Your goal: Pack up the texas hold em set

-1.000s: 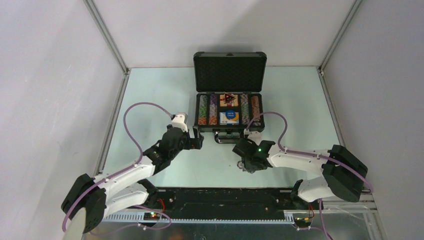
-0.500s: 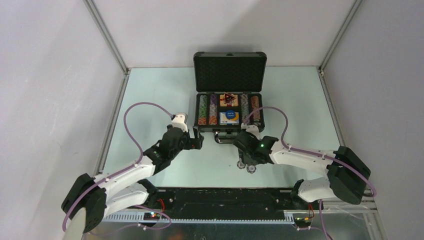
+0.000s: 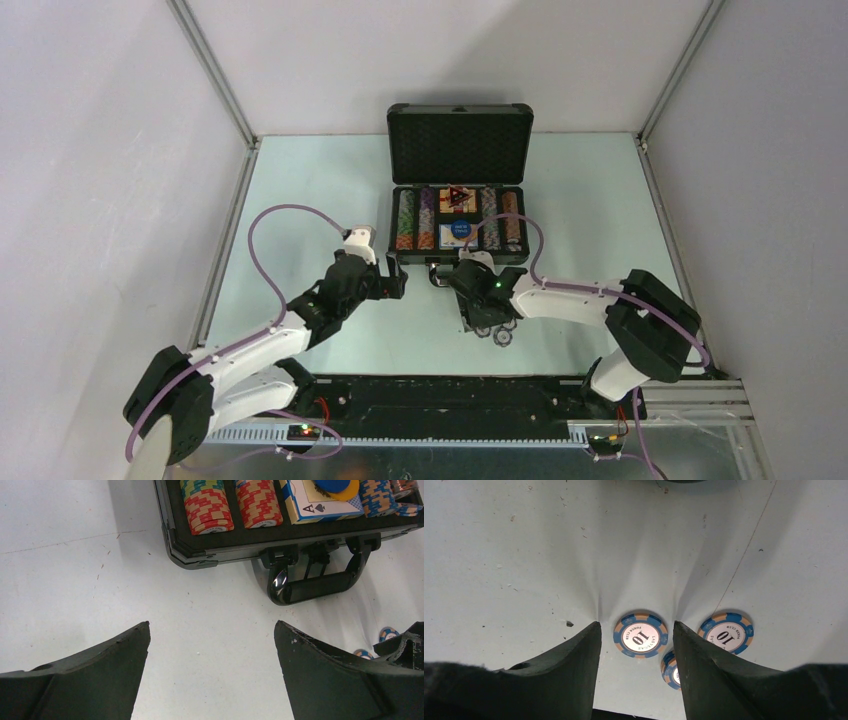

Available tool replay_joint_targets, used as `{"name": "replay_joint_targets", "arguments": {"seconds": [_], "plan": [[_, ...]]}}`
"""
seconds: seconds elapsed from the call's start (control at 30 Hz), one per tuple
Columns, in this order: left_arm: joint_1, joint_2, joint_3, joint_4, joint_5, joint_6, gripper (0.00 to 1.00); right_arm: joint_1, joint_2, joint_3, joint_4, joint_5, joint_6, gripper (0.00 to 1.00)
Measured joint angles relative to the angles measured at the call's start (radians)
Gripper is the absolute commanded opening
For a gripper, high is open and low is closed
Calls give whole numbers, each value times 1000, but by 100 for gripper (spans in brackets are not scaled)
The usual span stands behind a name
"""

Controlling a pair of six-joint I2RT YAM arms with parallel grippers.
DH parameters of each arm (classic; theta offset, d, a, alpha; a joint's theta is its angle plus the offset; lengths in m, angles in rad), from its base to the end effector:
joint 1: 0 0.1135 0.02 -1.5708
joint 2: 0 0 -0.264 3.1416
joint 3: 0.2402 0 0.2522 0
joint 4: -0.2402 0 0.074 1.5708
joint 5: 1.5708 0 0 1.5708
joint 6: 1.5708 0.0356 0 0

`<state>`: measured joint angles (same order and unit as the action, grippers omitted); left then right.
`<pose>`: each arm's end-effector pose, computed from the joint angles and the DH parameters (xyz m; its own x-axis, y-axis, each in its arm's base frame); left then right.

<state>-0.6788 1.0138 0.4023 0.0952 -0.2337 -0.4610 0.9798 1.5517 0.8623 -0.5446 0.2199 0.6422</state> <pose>0.1686 -0.1254 0.1925 -0.5461 -0.1155 -0.8297 0.2357 0.9293 -0.2845 0.1614 0.2266 0.1653 -0.8825 -0.2660 -0.3879 -0.3018 0.9528 0.0331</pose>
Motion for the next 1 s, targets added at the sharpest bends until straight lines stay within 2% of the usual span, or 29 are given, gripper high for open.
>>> {"name": "replay_joint_targets", "arguments": {"seconds": [0.73,1.0], "plan": [[0,0,0,0,0,0,98,14,30,13,-5,-1,-15,55],[0,0,0,0,0,0,98,16,32,15,-11,0,-14,58]]}}
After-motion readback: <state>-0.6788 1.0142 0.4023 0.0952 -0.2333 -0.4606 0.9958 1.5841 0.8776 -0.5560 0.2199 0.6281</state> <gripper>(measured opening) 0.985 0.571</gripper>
